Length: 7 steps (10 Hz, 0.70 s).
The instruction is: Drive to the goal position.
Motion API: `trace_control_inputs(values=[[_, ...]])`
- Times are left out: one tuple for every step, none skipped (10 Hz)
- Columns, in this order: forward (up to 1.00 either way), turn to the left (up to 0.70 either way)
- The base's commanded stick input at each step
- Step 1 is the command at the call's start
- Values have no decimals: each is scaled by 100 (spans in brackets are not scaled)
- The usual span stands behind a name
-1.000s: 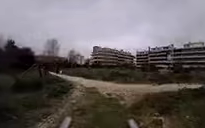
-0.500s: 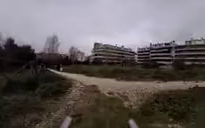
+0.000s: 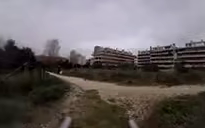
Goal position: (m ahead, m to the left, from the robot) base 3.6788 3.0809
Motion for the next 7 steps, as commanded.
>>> trace_control_inputs(values=[[50, 0], [50, 0], [50, 0], [50, 0], [50, 0], [50, 0], [50, 0]])
